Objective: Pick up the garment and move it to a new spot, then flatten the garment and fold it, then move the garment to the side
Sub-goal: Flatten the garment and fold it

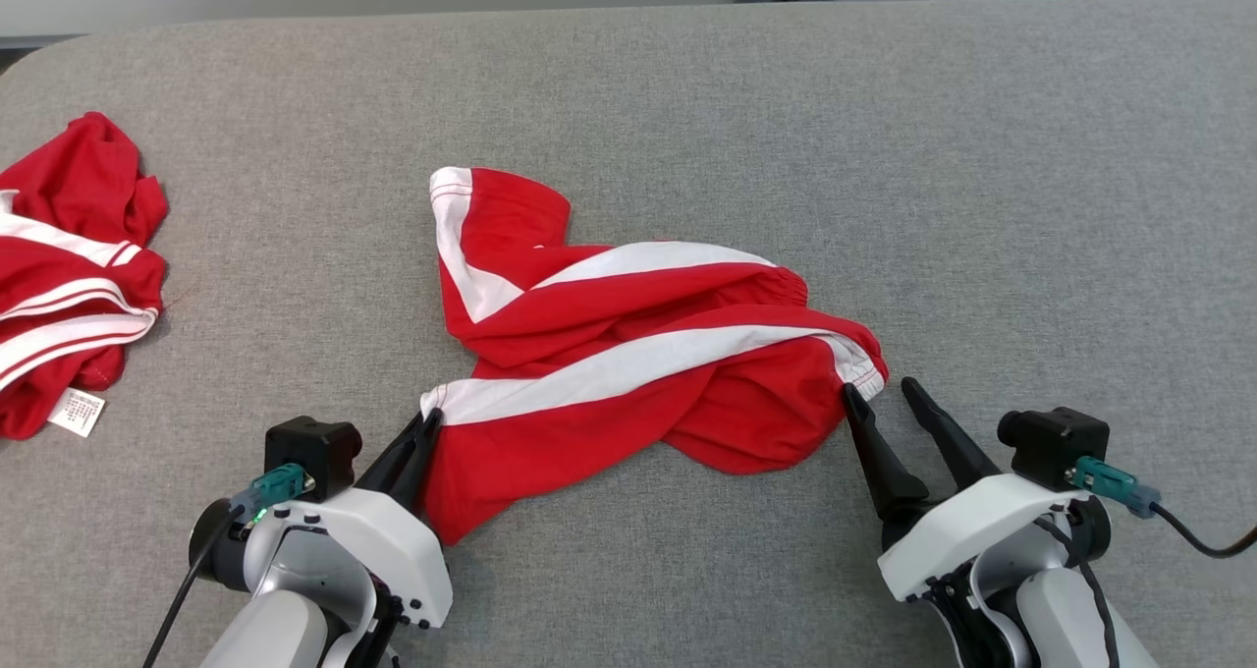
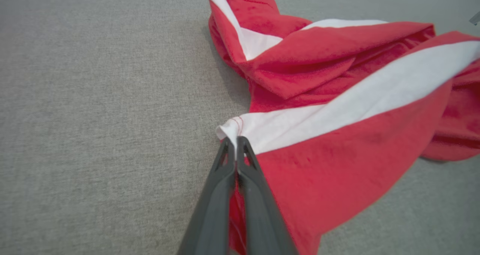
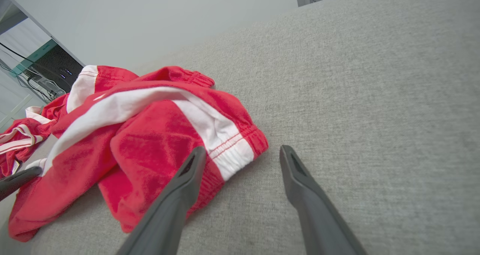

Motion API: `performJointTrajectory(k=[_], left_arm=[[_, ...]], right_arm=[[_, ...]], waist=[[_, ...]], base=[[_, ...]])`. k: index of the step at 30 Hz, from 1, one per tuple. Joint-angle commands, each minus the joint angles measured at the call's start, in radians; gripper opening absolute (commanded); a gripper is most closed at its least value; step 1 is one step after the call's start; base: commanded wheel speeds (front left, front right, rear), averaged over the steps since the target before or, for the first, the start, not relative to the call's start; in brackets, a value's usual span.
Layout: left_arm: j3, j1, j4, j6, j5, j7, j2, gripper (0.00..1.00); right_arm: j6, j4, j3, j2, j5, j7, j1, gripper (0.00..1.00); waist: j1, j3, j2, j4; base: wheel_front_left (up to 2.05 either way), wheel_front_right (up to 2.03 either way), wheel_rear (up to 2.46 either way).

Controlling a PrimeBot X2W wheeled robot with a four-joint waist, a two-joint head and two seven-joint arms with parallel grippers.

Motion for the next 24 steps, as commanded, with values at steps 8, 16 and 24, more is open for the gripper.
performJointTrajectory(k=[8,16,24], left_arm=[[-0.007,-0.029,0.007,-0.006,0.006,-0.013,0.002,0.0],[-0.009,-0.038,0.016,-0.007,-0.001,-0.024,0.002,0.0],[-0.011,-0.036,0.021,-0.002,-0.005,-0.031,0.006,0.0]], right_arm=[[0.0,0.074,0.036,-0.006,0.105,-0.028,-0.061,0.0],[0.0,0.13,0.052,-0.005,0.118,-0.054,-0.096,0.0],[0.0,0.131,0.055,-0.015,0.1,-0.078,-0.104,0.0]], waist=[[0.0,0.019,0.0,0.009],[0.0,0.022,0.0,0.01],[0.0,0.017,0.0,0.004]], base=[[0.0,0.0,0.0],[0.0,0.0,0.0],[0.0,0.0,0.0]])
